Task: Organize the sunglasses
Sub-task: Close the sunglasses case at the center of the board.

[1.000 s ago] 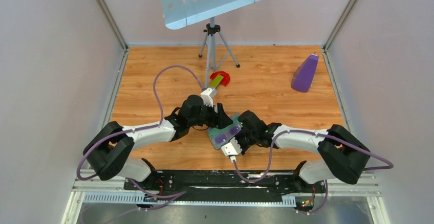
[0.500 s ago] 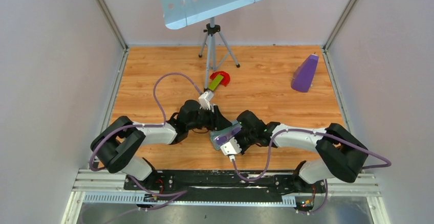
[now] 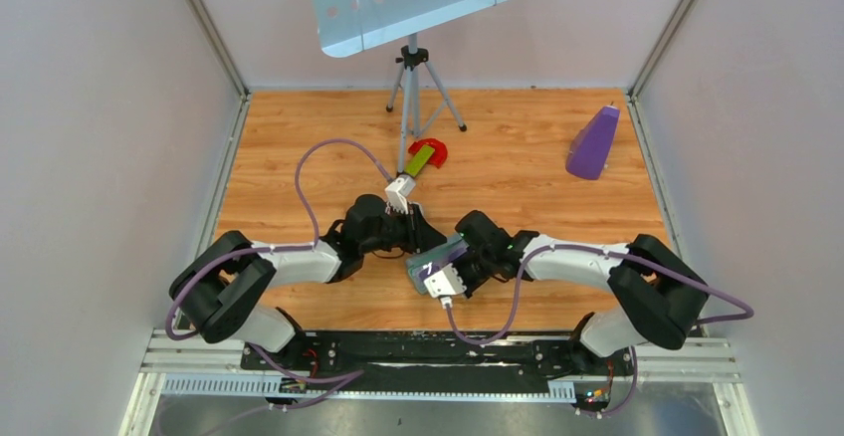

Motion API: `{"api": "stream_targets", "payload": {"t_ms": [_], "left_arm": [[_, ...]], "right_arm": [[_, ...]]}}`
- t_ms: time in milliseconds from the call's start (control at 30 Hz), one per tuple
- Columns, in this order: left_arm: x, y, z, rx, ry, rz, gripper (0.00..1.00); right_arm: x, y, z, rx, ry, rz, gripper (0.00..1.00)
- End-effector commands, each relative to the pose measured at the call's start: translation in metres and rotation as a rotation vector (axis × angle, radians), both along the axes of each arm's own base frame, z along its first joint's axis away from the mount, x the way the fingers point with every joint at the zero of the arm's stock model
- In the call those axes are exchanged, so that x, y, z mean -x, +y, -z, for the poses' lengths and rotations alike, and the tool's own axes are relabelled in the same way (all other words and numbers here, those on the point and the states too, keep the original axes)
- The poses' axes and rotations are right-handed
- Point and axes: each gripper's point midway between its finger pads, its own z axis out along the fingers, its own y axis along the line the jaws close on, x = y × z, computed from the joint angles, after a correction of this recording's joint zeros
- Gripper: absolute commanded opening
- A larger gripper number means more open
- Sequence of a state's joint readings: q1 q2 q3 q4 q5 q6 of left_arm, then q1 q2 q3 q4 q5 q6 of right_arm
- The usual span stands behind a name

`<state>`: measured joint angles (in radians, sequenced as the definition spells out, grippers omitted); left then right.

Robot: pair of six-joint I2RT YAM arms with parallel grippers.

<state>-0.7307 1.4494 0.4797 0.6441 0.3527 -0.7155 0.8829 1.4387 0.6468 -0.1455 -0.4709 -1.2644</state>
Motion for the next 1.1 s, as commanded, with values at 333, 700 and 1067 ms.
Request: {"api": "stream_targets", "payload": {"t_ms": [333,700,1067], "left_arm": [[0.024,-0.003,0.036,-0.107,0.088,0.074,0.15],[0.034,-0.014,0.047,-0.118,0.131,0.120,0.14],[0.032,-0.014,0.053,-0.149,0.142,0.111,0.14]], "right_arm": [[-0.010,0.023,-0.027,-0.051,0.029,0.070,0.03],[-0.025,0.017,-0.036,-0.056,-0.071,0.177,0.15],[0.022,-0.005,-0.070,0.023,0.115,0.136,0.36]]}}
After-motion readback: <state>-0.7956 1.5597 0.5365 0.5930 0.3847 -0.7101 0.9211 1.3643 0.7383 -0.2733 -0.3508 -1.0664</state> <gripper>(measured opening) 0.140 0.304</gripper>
